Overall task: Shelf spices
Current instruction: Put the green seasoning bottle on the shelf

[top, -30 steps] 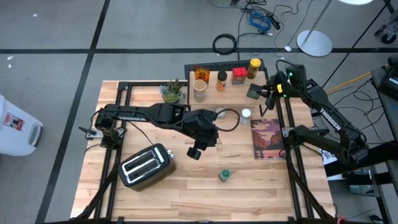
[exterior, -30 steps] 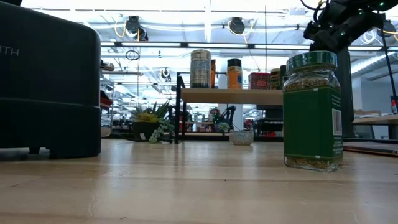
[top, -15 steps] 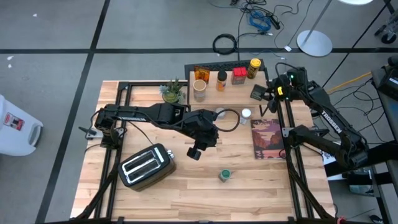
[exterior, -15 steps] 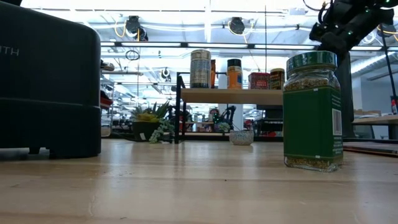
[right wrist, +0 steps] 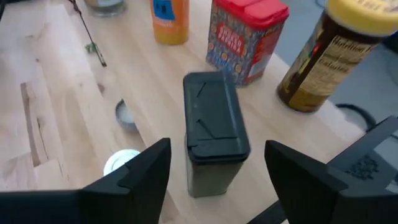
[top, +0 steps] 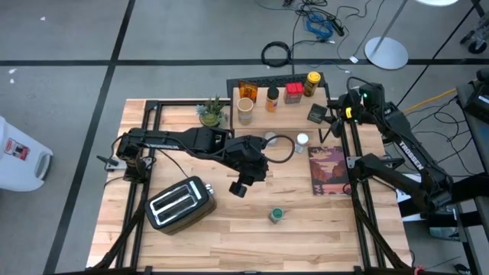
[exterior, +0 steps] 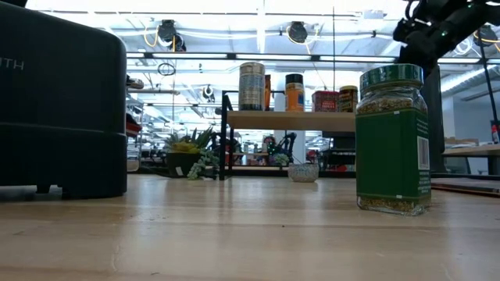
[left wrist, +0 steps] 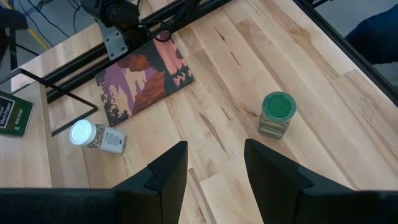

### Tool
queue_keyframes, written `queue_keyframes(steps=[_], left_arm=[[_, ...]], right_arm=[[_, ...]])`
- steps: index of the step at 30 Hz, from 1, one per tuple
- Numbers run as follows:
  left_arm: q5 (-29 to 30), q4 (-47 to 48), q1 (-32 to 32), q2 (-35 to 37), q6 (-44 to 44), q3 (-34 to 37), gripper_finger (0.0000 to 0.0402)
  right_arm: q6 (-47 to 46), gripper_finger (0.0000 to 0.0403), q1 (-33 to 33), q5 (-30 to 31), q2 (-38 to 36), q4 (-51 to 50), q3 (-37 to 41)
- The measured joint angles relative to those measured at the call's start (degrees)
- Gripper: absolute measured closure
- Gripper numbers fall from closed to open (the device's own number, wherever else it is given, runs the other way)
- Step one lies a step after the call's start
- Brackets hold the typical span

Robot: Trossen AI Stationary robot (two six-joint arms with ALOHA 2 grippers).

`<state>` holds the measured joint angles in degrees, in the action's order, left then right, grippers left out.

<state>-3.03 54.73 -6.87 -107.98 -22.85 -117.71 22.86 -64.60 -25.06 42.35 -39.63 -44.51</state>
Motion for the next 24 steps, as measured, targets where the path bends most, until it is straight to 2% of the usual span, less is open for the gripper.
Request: queue_keyframes(steps=[16, 24], left_arm=[[0.1, 1.5, -0.2, 0.0, 1.3, 0.0, 0.0234], [0.1, 2.4, -0.4, 0.0, 2.6, 0.0, 0.0234]], right_arm=[[-3.2, 0.0154, 0.0, 1.2, -9.9, 0.5, 0.0], [-4.1, 0.0154, 0.8, -0.3, -15.1, -4.3, -0.1]])
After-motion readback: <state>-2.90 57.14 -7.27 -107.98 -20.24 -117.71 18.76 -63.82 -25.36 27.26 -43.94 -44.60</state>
